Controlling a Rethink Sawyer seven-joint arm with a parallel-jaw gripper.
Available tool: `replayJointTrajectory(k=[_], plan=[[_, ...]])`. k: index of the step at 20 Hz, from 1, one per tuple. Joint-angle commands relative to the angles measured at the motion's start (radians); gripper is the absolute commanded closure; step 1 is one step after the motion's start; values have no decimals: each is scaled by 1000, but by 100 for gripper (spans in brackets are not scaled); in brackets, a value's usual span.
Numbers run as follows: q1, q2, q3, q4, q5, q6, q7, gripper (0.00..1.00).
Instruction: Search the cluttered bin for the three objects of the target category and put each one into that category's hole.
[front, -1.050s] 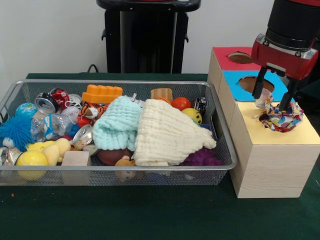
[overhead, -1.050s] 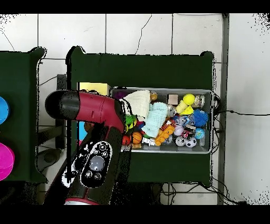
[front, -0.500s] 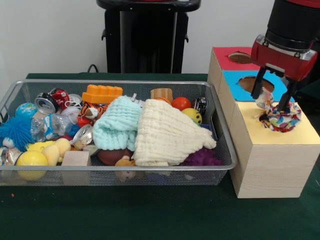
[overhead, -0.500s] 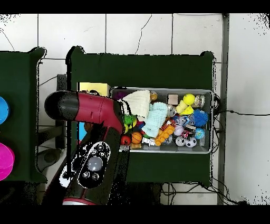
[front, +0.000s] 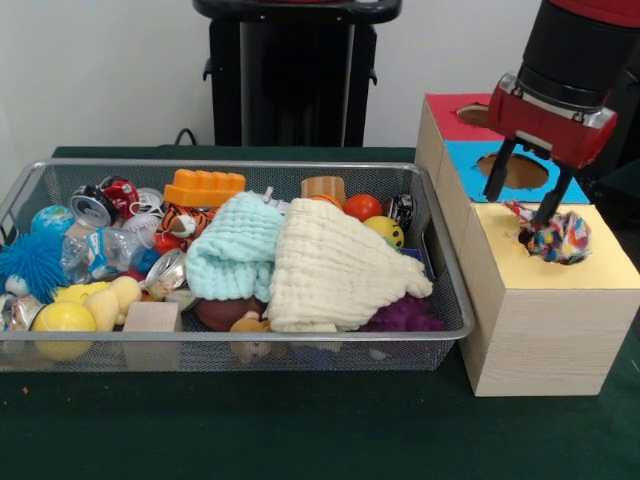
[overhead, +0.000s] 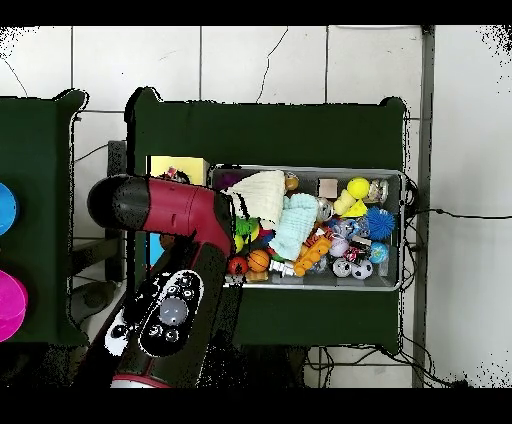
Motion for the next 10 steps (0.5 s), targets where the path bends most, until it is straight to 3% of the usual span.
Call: replayJointTrajectory(k=[1,5,10], plan=[[-22,80,26,-24,-25,-55,189,0],[-42,84,59,-6,-20,-91,153,0],[-13,87,12,-23,-29,-96,180,0]])
